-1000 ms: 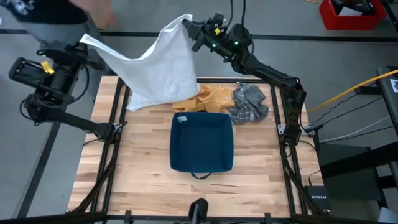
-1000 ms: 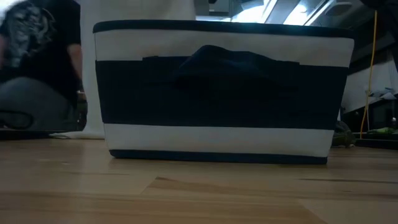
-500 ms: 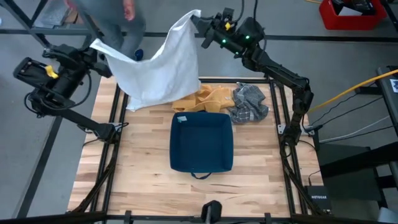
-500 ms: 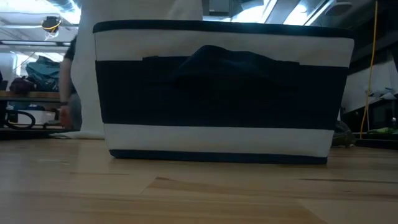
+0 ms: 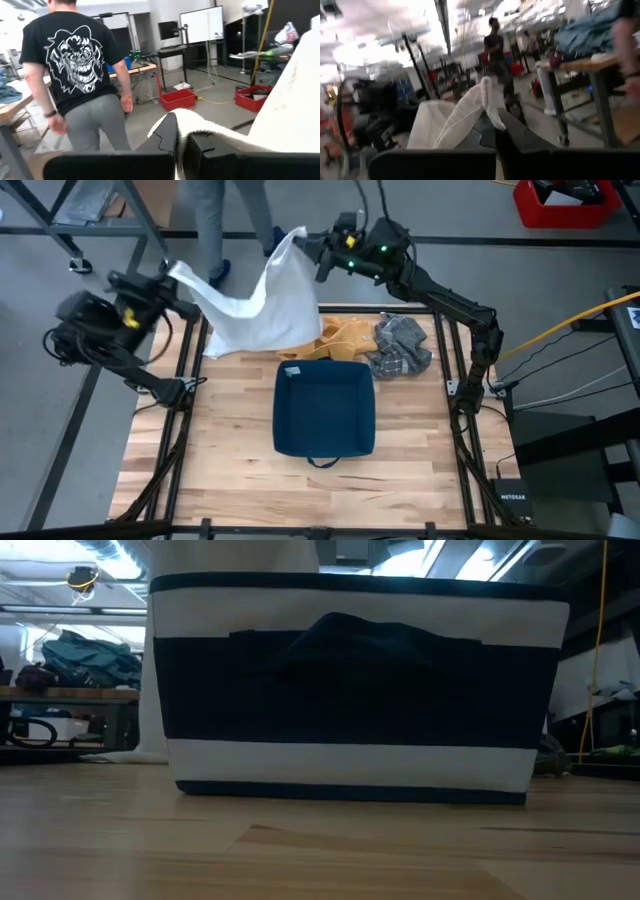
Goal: Fold towel
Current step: Fold the white towel
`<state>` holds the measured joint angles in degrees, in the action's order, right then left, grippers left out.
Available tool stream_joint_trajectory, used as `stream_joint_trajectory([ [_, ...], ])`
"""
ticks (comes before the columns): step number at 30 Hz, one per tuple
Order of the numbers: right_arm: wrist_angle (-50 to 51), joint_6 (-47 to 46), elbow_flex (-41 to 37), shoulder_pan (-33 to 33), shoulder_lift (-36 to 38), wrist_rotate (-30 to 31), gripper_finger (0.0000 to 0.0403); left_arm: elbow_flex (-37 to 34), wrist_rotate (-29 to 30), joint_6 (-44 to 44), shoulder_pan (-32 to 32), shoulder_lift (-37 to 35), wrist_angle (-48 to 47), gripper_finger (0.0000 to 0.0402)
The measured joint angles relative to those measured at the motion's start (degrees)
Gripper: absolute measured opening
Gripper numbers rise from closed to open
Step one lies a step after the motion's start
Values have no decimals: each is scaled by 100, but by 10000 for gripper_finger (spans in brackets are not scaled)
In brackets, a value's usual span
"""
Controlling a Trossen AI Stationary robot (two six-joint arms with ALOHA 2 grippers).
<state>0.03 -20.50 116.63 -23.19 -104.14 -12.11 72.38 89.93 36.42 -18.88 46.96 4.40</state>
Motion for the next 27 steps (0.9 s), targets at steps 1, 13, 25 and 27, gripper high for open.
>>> stream_joint_trajectory([
  [1, 156, 78, 1, 57, 0, 0, 1, -92, 1, -202, -55, 1, -88, 0],
  [13, 1169, 582, -4, 701, -416, -56, 1, -1272, 9, -1467, -699, 90, -258, 0],
  [25, 1399, 582, -5, 1183, -1231, -203, 1, -2439, 7, -2018, -1276, 79, -257, 0],
  [27, 1401, 582, -5, 1267, -1362, -254, 1, -2603, 7, -2021, -1358, 79, -255, 0],
])
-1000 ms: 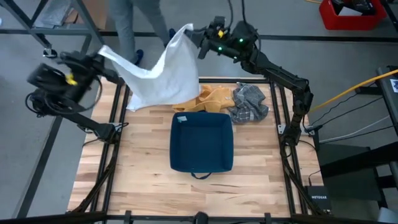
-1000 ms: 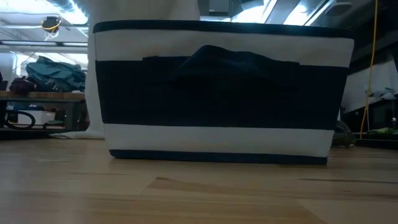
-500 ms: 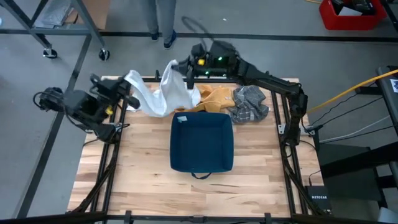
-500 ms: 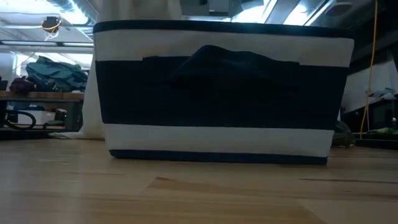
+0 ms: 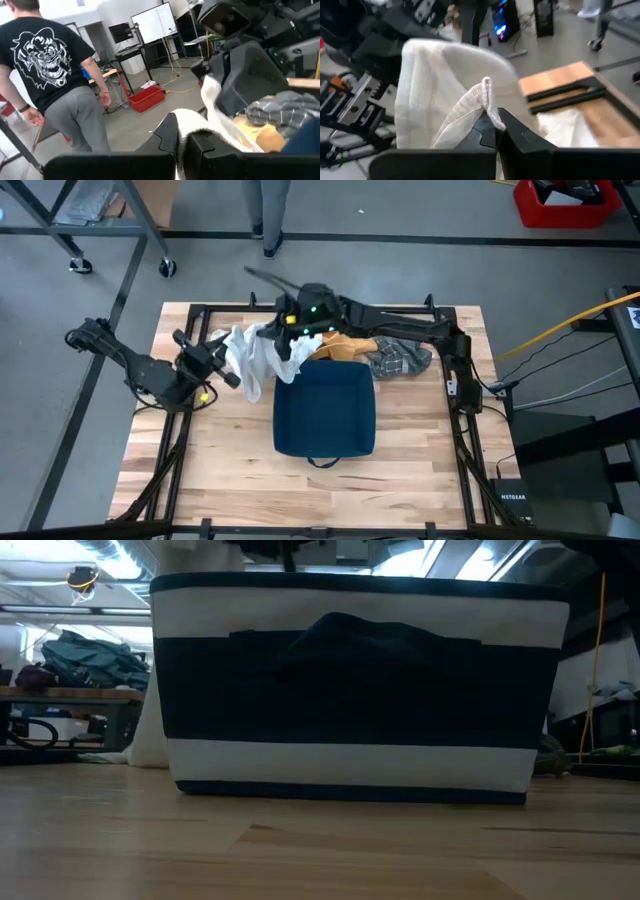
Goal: Fold towel
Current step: Fold the white towel
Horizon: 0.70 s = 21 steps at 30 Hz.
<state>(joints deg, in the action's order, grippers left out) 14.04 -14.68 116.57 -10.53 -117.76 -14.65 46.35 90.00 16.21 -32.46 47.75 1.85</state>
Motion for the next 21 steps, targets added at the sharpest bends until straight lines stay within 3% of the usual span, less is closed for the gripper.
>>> stream_joint_trajectory([
  [7, 256, -1, 0, 254, -423, -2, 1, -468, 0, -173, -189, -2, 8, 0],
  [21, 2814, 597, 0, 343, -712, -51, 1, -859, -1, -1529, -515, -2, -474, 0],
])
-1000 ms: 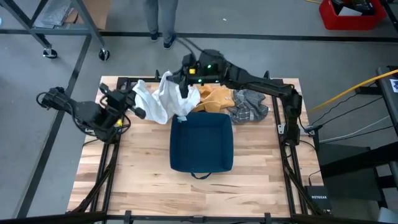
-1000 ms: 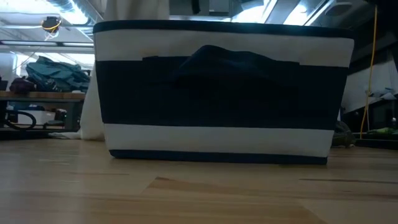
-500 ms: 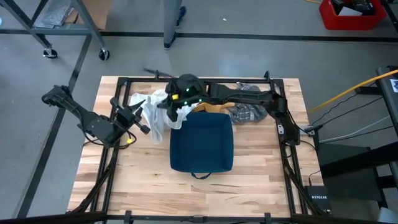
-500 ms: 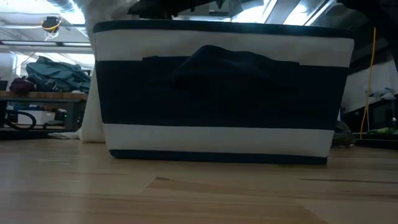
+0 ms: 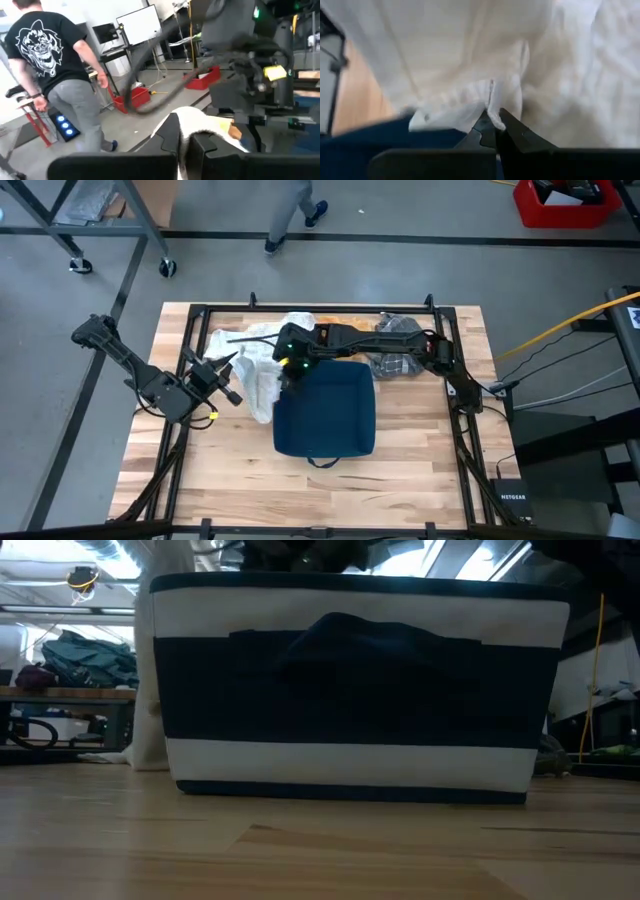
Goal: Fold towel
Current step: Fold the white towel
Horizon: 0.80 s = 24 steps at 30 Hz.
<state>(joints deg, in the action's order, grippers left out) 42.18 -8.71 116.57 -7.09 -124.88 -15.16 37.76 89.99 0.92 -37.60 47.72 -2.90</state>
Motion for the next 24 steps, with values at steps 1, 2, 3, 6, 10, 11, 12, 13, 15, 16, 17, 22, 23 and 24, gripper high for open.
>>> stream_joint_trajectory([
  [1, 169, 16, 0, 0, 0, 0, 1, 0, -21, -13, -1, 0, 0, 0],
  [2, 359, 30, 0, 0, 0, -2, 1, 0, -78, -15, 0, 0, 2, 0],
  [3, 555, 67, 0, 0, 0, 4, 1, 0, -132, -15, 0, 0, 0, 0],
  [6, 1211, 288, 0, 0, 0, 100, 1, 0, -226, -19, 0, 0, 0, 0],
  [10, 1975, 348, 0, -4, 0, 159, 1, 0, -326, -19, 2, 0, 3, 0],
  [11, 2197, 394, 0, -4, 0, 159, 1, 0, -360, -18, 2, 0, 3, 0],
  [12, 2392, 478, 0, -4, 0, 161, 1, 0, -401, -17, 2, 0, 7, 0],
  [13, 2566, 561, 0, -4, 0, 162, 1, 0, -429, -17, 2, 0, 5, 0],
  [15, 2770, 621, 0, -4, 0, 162, 1, 0, -434, -15, 2, 0, 6, 0],
  [16, 2771, 623, 0, -4, 0, 162, 1, 0, -434, -4, 2, 0, 6, 0],
  [17, 2735, 623, 0, -4, 0, 162, 1, 0, -432, 35, 4, 0, 7, 0],
  [22, 2021, 617, 0, -10, 0, 52, 1, 0, -342, 171, 22, 0, 13, 0],
  [23, 1778, 614, 0, -16, 0, 33, 1, 0, -328, 225, 22, 0, 15, 0],
  [24, 1525, 614, 0, -18, 0, 6, 1, 0, -294, 251, 24, 0, 12, 0],
])
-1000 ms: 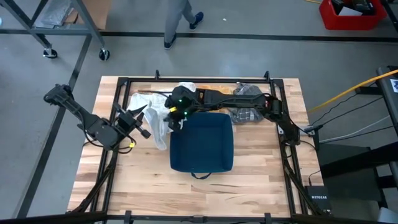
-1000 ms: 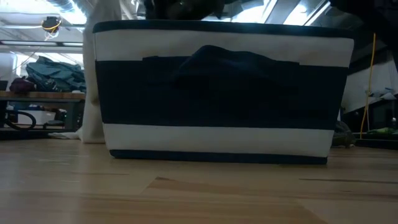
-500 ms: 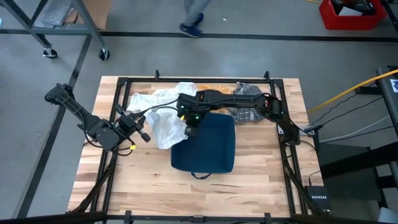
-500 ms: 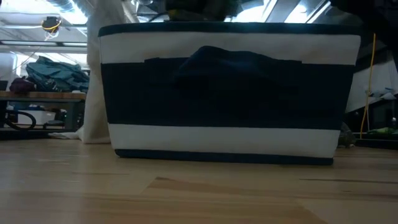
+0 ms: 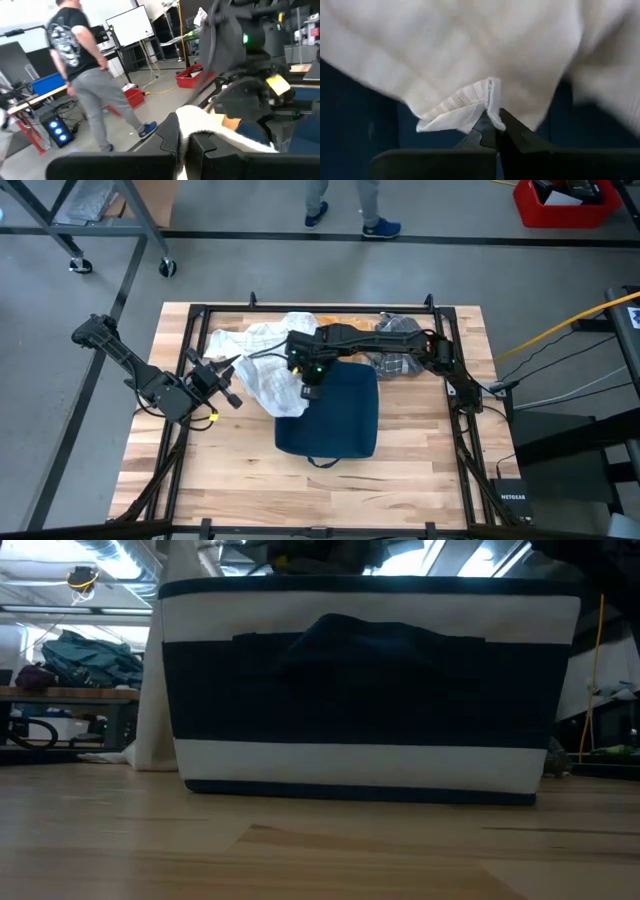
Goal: Fold towel
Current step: Fold the white towel
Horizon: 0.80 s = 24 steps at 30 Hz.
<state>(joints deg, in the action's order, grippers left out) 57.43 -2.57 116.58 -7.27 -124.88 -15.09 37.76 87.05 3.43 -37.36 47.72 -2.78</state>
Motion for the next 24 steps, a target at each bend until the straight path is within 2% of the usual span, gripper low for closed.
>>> stream_joint_trajectory([
  [3, -408, -2, 155, -32, 2, -29, 1, 0, 151, 110, 0, 0, -3, 0],
  [8, -915, -3, 672, -35, 33, 305, 1, 0, 297, 73, 2, -2, -3, 0],
  [15, -2763, -116, 762, -13, -81, 354, 1, 0, 297, -130, 2, -2, -3, 0],
  [24, -2824, -651, 749, 51, -844, -49, 1, 0, 297, -42, 2, 0, -27, 0],
])
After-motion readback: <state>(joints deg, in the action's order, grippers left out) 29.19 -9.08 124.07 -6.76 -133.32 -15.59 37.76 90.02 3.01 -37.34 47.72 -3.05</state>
